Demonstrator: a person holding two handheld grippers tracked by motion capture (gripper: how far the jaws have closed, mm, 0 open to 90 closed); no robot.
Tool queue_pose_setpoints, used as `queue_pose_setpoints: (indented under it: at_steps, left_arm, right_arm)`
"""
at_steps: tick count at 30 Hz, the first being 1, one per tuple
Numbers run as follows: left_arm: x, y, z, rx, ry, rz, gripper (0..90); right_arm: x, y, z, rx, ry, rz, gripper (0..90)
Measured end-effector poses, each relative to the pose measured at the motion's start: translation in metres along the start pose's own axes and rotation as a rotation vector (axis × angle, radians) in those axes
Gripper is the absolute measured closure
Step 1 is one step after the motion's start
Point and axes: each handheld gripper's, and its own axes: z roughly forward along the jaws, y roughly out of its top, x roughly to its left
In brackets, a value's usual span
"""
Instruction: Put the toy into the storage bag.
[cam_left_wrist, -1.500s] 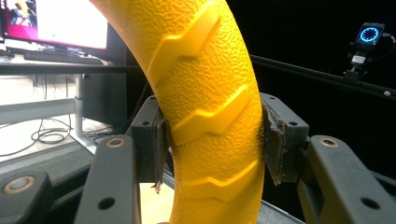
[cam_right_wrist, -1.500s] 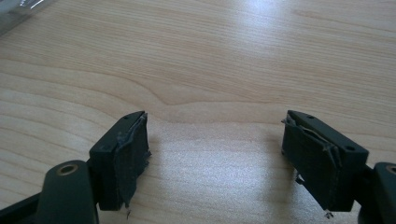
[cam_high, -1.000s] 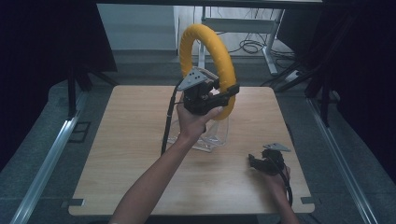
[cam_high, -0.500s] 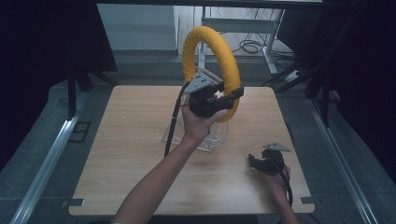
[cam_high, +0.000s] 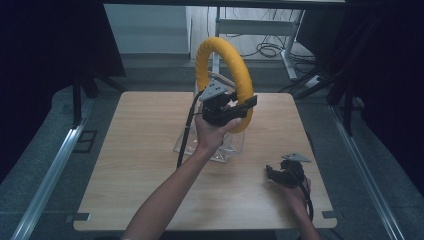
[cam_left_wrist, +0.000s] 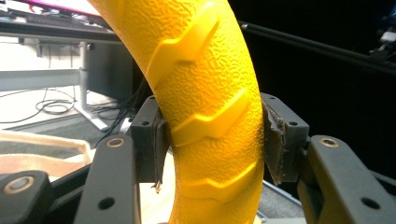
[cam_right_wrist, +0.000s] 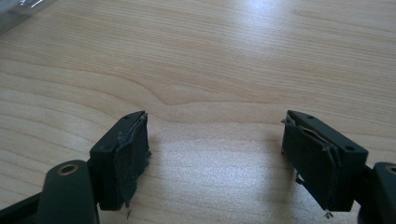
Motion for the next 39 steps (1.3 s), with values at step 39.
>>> queue_pose_setpoints:
  at_steps: [39]
  left_arm:
    - [0.04, -0.078, 0.021, 0.157, 0.108, -0.133, 48.5]
  right_arm:
    - [0.0, 0.0, 0.0, 0.001, 0.003, -0.001, 23.0]
